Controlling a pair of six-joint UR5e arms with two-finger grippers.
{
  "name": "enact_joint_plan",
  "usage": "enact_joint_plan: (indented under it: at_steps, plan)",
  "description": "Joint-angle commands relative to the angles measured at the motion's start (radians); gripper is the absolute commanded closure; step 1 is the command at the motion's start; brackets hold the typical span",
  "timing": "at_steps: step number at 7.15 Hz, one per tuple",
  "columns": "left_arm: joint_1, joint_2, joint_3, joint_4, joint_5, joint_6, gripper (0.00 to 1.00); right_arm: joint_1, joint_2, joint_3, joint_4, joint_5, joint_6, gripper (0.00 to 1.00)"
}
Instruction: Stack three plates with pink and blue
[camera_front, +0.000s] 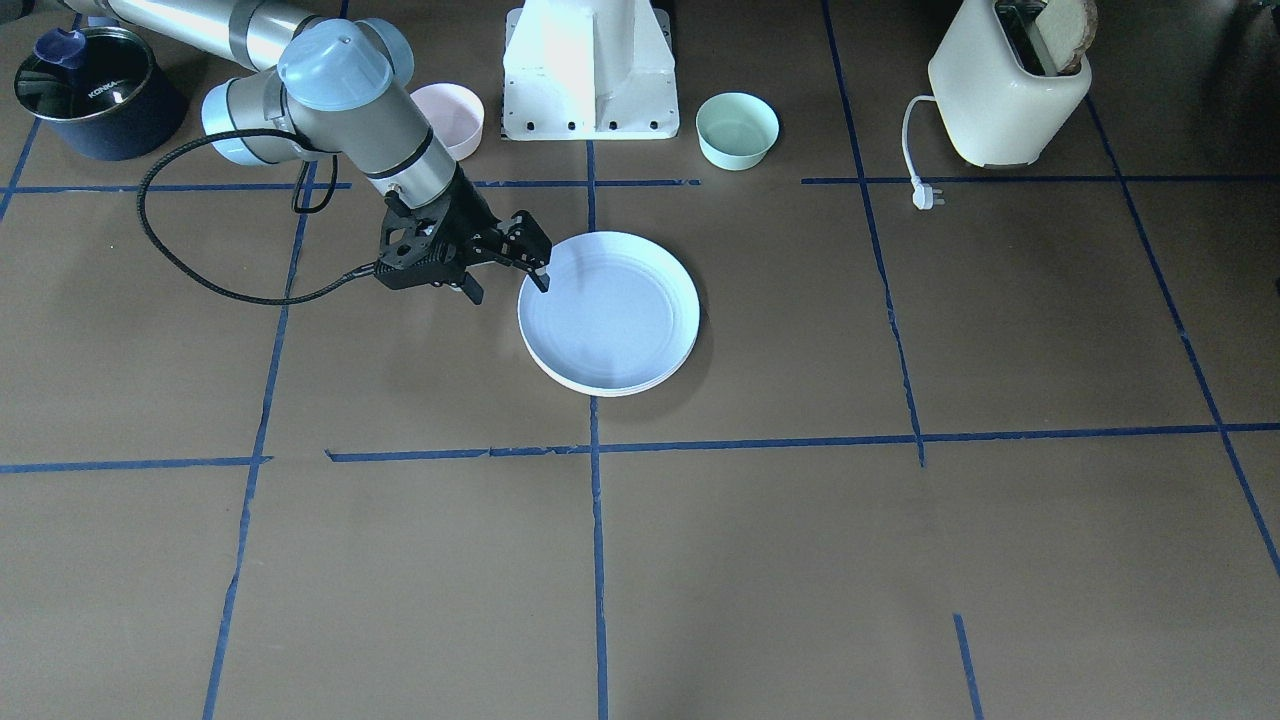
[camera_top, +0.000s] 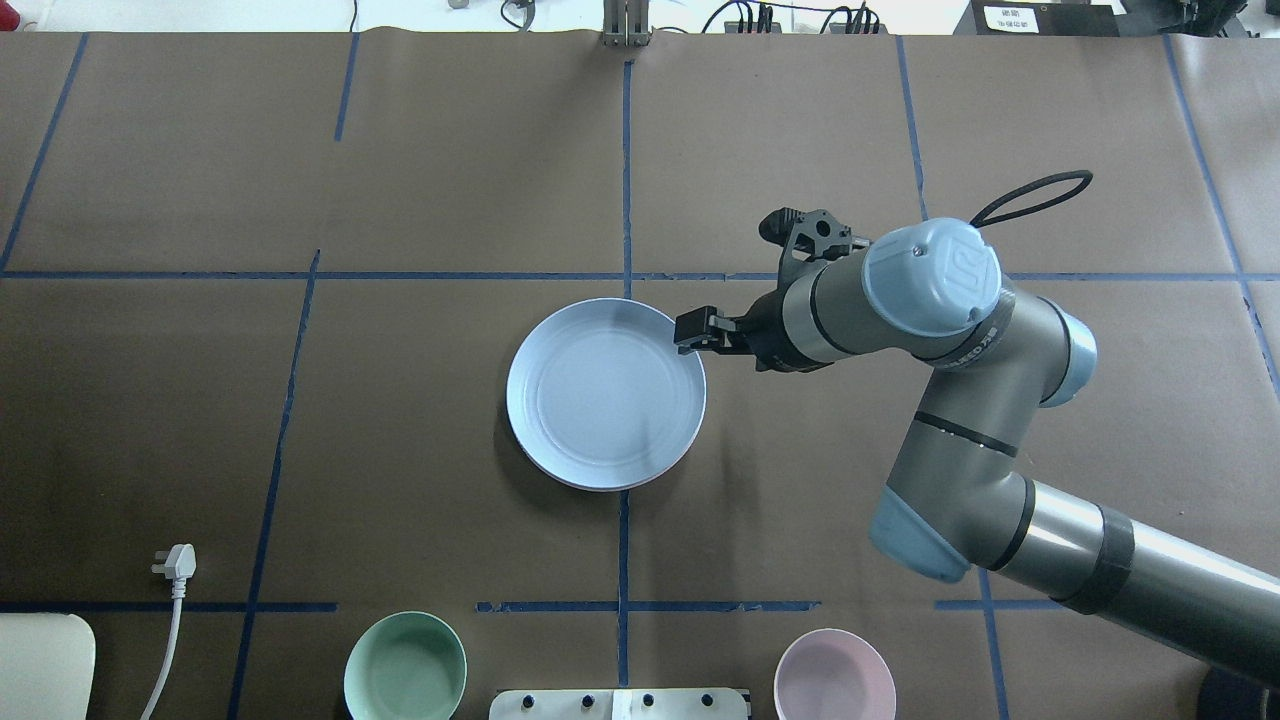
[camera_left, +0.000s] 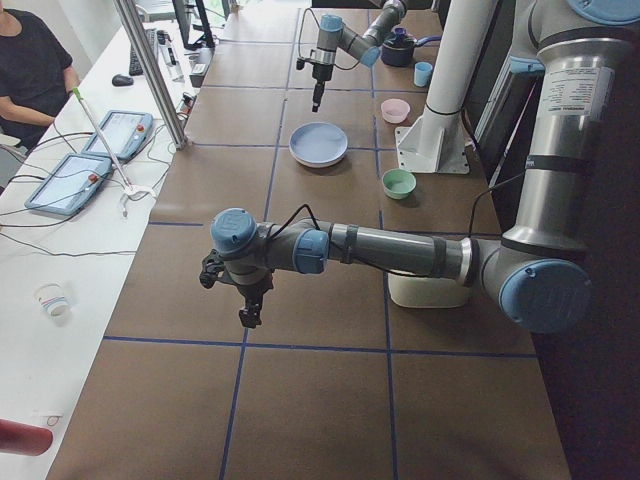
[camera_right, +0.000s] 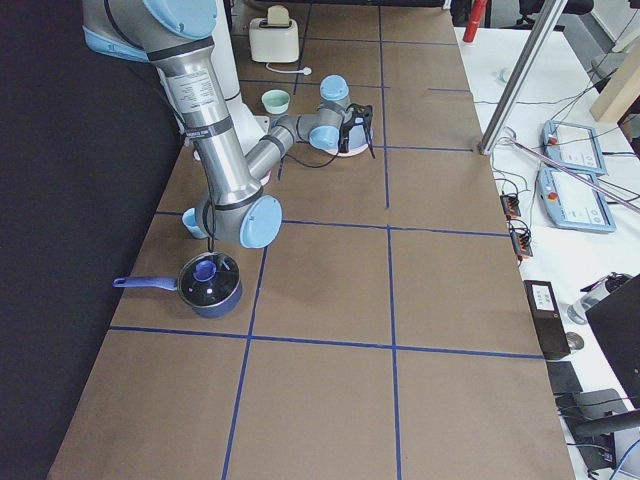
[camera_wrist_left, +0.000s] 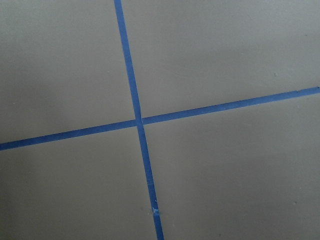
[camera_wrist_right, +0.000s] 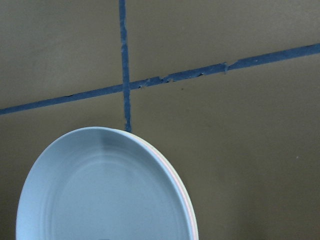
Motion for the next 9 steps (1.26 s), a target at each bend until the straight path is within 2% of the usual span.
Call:
enact_joint_plan:
  at_steps: [1, 2, 3, 5, 9]
  plan:
    - [0.0, 0.008, 0.001, -0.002, -0.009, 0.007, 0.0, 0.122, -0.008, 0.08, -0.228, 0.092, -0.13, 0.0]
    - [-0.002, 0.009, 0.001, -0.002, -0.009, 0.007, 0.0, 0.173, -0.019, 0.126, -0.377, 0.11, -0.291, 0.0]
    - [-0.011, 0.009, 0.001, -0.001, -0.007, 0.007, 0.0, 0.225, -0.049, 0.16, -0.472, 0.117, -0.469, 0.0]
    - [-0.074, 0.029, 0.001, 0.01, -0.007, 0.007, 0.0, 0.401, -0.138, 0.162, -0.501, 0.264, -0.684, 0.0]
    - [-0.081, 0.067, 0.044, -0.002, -0.007, 0.009, 0.0, 0.676, -0.365, 0.141, -0.513, 0.364, -1.12, 0.0]
